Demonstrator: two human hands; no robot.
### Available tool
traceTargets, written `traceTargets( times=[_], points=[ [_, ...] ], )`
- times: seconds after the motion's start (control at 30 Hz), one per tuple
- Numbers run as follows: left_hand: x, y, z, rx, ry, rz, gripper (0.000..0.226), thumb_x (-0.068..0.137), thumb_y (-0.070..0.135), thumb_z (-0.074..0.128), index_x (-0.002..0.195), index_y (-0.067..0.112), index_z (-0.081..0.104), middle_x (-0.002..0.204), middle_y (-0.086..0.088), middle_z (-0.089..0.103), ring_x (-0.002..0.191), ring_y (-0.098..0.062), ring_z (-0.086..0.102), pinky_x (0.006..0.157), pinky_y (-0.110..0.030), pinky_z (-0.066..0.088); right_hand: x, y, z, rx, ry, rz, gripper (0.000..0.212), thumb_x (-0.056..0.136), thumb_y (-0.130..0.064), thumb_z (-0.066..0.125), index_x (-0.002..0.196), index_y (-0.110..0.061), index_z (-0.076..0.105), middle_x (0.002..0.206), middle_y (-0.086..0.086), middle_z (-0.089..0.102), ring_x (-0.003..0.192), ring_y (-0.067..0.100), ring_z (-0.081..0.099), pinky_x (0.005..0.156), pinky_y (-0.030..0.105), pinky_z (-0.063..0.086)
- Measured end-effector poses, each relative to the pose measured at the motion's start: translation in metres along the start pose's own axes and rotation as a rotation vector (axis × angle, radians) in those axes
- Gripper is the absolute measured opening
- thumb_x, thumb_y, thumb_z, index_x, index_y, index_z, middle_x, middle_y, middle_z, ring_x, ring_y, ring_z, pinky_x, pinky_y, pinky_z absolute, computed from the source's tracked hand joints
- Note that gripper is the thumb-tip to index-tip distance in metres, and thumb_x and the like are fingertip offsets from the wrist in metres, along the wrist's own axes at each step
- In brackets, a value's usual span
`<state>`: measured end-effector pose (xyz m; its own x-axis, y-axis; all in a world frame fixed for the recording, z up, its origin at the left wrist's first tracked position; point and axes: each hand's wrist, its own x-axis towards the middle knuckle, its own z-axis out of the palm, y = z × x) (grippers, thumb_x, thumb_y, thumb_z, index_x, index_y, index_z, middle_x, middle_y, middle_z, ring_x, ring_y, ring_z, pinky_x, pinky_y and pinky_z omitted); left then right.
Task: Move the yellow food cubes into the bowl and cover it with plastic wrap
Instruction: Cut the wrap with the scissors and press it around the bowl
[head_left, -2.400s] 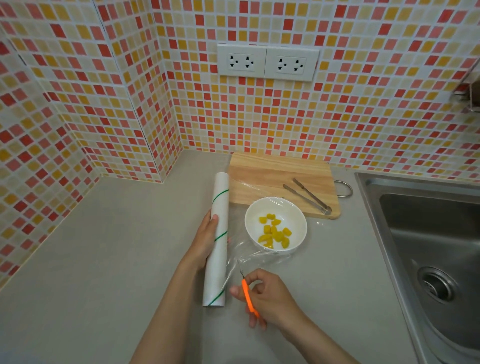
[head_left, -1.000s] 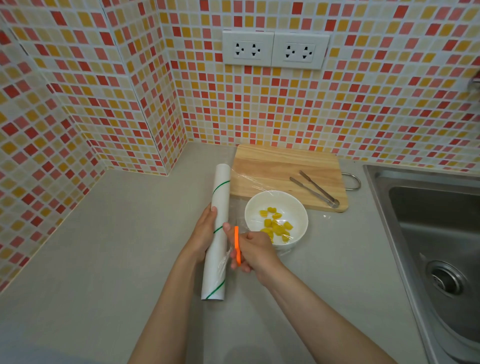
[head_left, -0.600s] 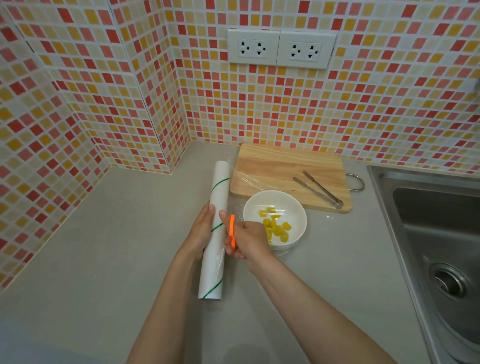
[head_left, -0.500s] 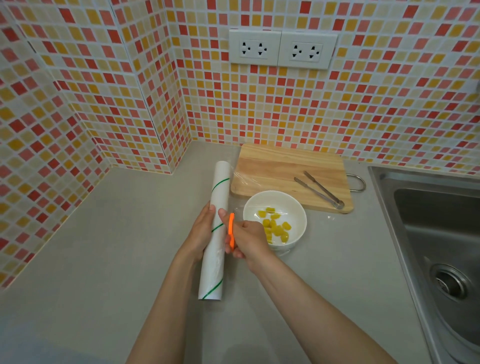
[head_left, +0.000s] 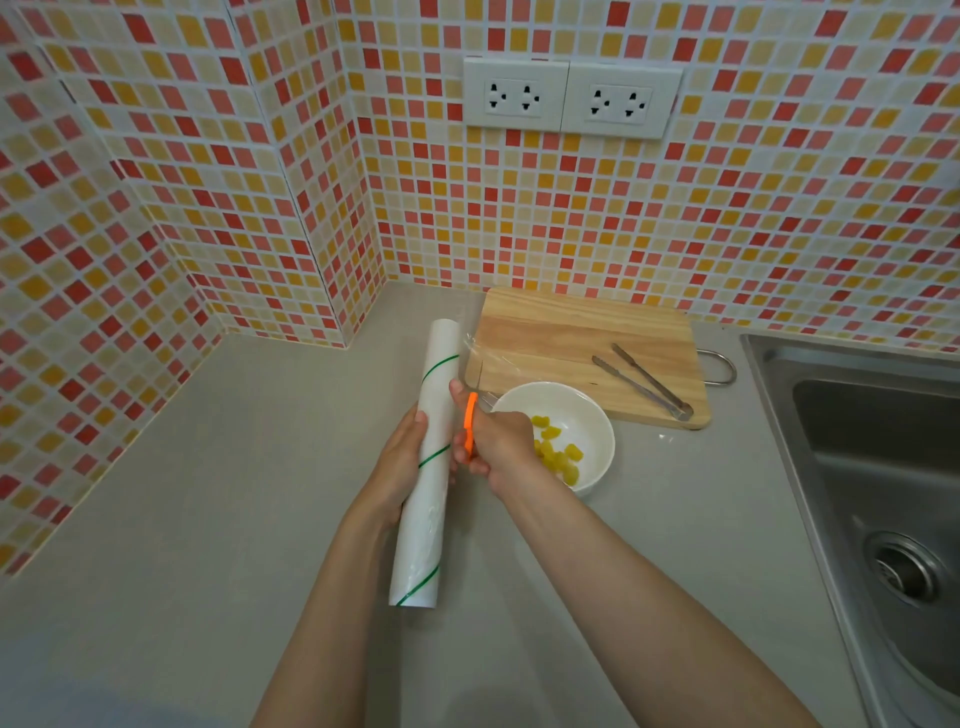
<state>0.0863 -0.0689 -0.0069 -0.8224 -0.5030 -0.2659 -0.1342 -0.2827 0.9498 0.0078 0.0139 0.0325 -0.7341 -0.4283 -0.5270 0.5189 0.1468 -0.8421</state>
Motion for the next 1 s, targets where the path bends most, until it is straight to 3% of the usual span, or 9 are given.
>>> traceTargets(
  times=[0.33,0.77,0.9,1.0],
  points=[
    [-0.009,0.009,-0.006,-0.041,0.033,-0.016,0.034,0.1,0.033,0.032,0.12,0.01,0.049,0.07,-0.012,0.06,0.046,-0.018,0.059,0.044,-0.027,0.051,0.019,-0.02,0.008,0.006,-0.013,0.035,0.048,0.066,-0.056,0.074,0.061,-0.013,0.05,0.049,0.007,0.054,0.028,0.013,0.045,0.028,0.013,0.022],
    [-0.022,0.006,-0.02,-0.101,0.032,-0.069,0.031,0.099,0.033,0.035,0.117,0.012,0.048,0.075,-0.013,0.056,0.046,-0.018,0.059,0.043,-0.026,0.05,0.042,-0.041,0.012,-0.028,-0.068,0.081,0.051,0.068,-0.057,0.072,0.063,-0.012,0.047,0.051,0.007,0.051,0.03,0.012,0.045,0.029,0.013,0.02],
    [-0.029,0.002,-0.028,-0.106,0.019,-0.099,0.044,0.098,0.036,0.035,0.122,0.002,0.048,0.074,-0.016,0.057,0.047,-0.018,0.059,0.043,-0.025,0.05,0.048,-0.044,0.011,-0.063,-0.055,0.076,0.05,0.066,-0.057,0.073,0.062,-0.014,0.049,0.052,0.005,0.051,0.028,0.01,0.044,0.029,0.014,0.019],
    [-0.032,0.001,-0.034,-0.068,0.045,-0.106,0.05,0.098,0.038,0.034,0.131,0.001,0.043,0.078,-0.016,0.058,0.051,-0.019,0.06,0.047,-0.026,0.051,0.046,-0.052,0.007,-0.12,-0.143,0.124,0.058,0.065,-0.065,0.067,0.077,-0.012,0.049,0.056,0.006,0.052,0.038,0.014,0.052,0.031,0.018,0.023]
  ],
)
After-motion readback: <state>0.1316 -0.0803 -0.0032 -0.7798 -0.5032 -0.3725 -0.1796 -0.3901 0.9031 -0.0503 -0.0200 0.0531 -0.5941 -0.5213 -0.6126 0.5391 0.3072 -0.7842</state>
